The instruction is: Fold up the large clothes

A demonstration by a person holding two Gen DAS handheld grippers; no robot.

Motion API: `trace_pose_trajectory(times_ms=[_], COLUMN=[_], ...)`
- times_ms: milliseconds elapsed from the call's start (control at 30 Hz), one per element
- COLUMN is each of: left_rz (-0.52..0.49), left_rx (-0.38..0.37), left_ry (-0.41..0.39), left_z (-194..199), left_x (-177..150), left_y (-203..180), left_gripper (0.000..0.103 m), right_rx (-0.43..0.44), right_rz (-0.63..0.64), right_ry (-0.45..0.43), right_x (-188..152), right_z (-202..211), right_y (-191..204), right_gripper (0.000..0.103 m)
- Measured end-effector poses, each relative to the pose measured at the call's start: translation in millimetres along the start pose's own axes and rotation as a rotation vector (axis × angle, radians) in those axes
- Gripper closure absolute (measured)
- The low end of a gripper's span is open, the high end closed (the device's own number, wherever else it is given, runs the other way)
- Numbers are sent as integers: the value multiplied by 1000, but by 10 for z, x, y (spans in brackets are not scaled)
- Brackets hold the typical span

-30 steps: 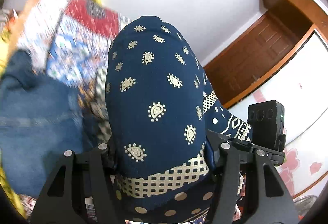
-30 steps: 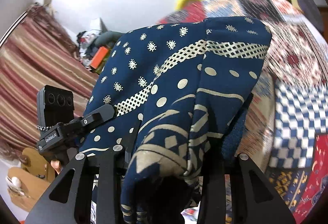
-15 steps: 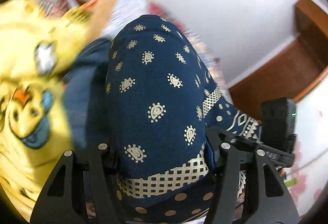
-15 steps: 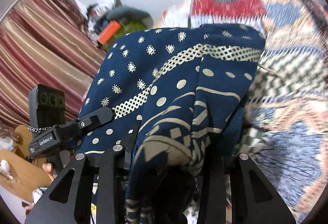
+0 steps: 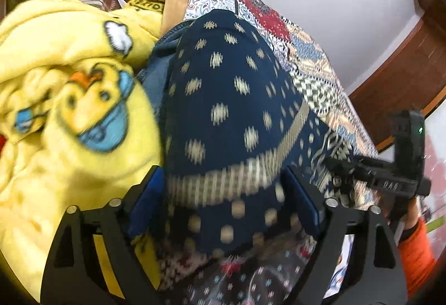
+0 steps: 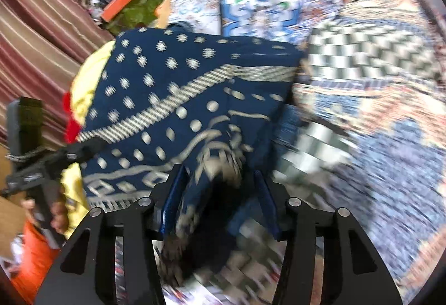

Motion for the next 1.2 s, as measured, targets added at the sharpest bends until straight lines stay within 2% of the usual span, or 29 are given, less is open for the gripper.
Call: trace_pose_trajectory(times_ms=[200,267,333,467,700,800,900,1000,1067,1133,1200], left_rz=[-10,-47,-88,-156,-283,-306,-340,-375,-392,-398,-395], left_rx=[89,150,175,163,56,-3,-14,11,14,26,28], left_ry=[8,-24,-56,-172,-477,-587,-703,-823,-872,-900,-907], left_z=[267,384,578,1171,2504,2982,3376,3663,3753,3782,3778], left_x=[-332,-338,-367,-358,-415,-542,-743,-990,-1133,-1253,-1351], left_y=[51,-9,-109,-487,-1414,-1702,-1922,-2053,-2100,-2123,-2118], left_gripper=[15,15,15,15,15,15,15,15,15,15,13], right_rx=[-98,-123,-118,-99,-76,-120,-154,-188,-225,-282,-325], right_rz=[-32,-28,-16,16,123,181,218,240,260,270,263], right_ry=[-13,-53,-106,-215,-508,-638,-740,-828,-854,-875,-896], right_x=[-263,-161,-93,9,162,106,-14,-168,-262,-355,-431], right_z=[481,659,931,1454,2579,3031,3323,3556,3628,3666,3672], right_y=[-205,-118,12,330,1118,1456,1713,1941,2062,2148,2195], right_gripper=[50,50,50,50,50,50,50,50,48,45,34])
Point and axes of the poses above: each gripper's, at about its wrist camera, not at the fingertips, and z roughly against the way its jaws point, y to its left, x to its top, the point moved 7 cm from there along -z, roughly the way its jaws point, and after that the axes turned 13 degrees about z, right-handed, at the moved point
